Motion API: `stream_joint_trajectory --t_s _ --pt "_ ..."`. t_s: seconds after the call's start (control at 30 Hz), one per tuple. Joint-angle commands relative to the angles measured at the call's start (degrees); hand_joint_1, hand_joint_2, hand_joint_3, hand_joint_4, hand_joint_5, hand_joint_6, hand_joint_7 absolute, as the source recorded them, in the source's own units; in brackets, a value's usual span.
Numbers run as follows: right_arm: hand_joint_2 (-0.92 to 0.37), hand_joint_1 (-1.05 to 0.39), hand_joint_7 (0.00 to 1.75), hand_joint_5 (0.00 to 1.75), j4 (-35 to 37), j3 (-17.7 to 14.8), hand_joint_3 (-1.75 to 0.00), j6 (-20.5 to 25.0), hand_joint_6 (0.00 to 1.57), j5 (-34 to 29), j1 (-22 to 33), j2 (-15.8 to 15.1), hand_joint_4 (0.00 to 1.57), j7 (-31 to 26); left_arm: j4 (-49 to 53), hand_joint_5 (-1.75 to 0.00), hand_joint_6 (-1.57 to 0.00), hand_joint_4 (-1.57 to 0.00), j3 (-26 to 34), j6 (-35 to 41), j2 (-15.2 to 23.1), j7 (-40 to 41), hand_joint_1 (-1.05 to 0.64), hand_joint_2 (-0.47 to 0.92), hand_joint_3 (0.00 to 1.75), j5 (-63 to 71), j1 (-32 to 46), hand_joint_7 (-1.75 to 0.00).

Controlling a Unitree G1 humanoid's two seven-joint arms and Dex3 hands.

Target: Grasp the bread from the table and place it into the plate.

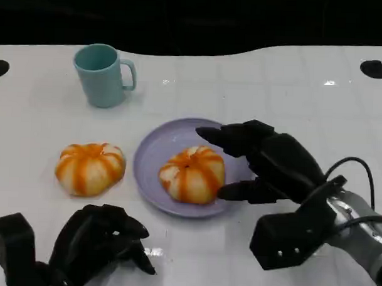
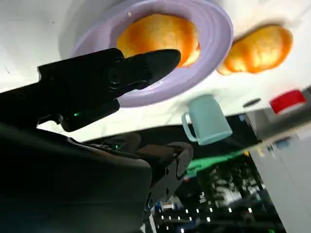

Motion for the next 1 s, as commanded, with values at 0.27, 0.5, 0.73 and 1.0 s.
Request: stream_joint_trajectory --t_s 0.27,0.5,0.73,1.0 --pt "-0.63 -0.13 0.73 1.21 -8.0 -3.9 -0.47 -5.8 0.76 -1.9 7.6 -5.5 0.64 -9.7 0.3 -0.61 -1.57 -1.57 0.1 0.0 0.4 1.1 -1.05 0.71 0.00 0.3 0.1 -0.22" --pt "-0.41 -0.08 0.99 1.54 -13.0 -6.8 -1.02 -8.4 0.85 -1.9 13.0 -9.1 0.82 -10.9 0.8 -0.61 -1.57 -1.57 0.0 -0.3 0.2 1.6 -1.05 0.71 0.00 0.4 -0.4 -0.22" --pt "-0.40 -0.09 1.14 1.68 -17.2 -9.7 -1.23 -9.4 0.95 0.5 18.6 -10.9 0.91 -7.9 1.4 -0.60 -1.57 -1.57 0.1 -0.5 0.2 1.4 -1.05 0.71 0.00 0.2 -1.0 -0.21" --pt "-0.28 -0.14 1.45 1.74 -21.7 -12.3 -1.42 -11.2 0.87 3.2 25.4 -11.7 0.95 -5.3 2.1 -0.58 -1.57 -1.57 -0.1 -1.7 0.3 1.3 -1.05 0.72 0.01 0.6 -1.5 -0.20"
